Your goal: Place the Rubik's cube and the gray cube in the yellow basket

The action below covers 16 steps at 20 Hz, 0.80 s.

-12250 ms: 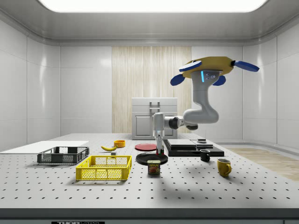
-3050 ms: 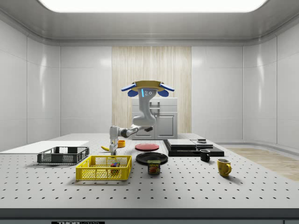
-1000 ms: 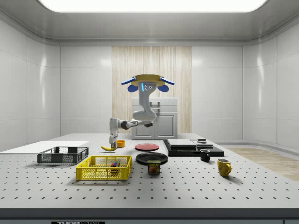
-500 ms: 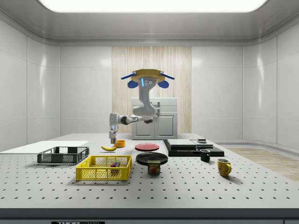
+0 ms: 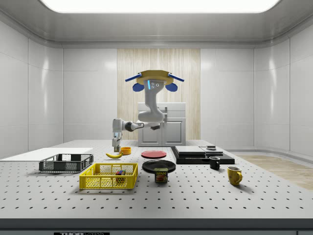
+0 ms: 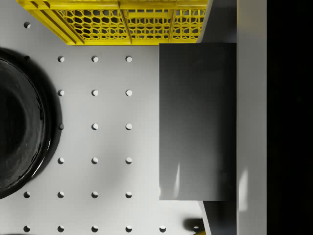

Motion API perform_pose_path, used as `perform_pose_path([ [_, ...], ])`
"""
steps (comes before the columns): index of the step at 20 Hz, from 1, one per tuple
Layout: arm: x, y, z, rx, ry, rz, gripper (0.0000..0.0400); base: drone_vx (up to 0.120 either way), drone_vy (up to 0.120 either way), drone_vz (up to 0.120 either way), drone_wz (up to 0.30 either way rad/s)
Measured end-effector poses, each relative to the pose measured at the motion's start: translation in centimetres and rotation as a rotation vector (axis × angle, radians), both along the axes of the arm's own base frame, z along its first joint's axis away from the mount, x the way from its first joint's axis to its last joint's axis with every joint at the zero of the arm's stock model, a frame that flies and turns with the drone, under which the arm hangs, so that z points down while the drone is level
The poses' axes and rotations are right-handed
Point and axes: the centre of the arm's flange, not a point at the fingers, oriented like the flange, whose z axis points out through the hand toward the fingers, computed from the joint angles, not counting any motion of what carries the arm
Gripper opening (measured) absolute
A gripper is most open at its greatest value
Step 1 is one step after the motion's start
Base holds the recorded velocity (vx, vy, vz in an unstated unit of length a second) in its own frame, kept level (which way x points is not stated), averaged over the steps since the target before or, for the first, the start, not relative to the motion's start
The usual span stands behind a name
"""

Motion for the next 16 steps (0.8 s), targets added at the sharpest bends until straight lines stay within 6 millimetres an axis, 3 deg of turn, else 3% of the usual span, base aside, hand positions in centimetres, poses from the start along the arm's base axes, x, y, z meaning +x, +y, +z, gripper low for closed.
perform_pose_path([
  [16, 0.0, 0.0, 0.0, 0.0, 0.0, 0.0, 0.025, 0.0, 0.12, 0.0, 0.0],
])
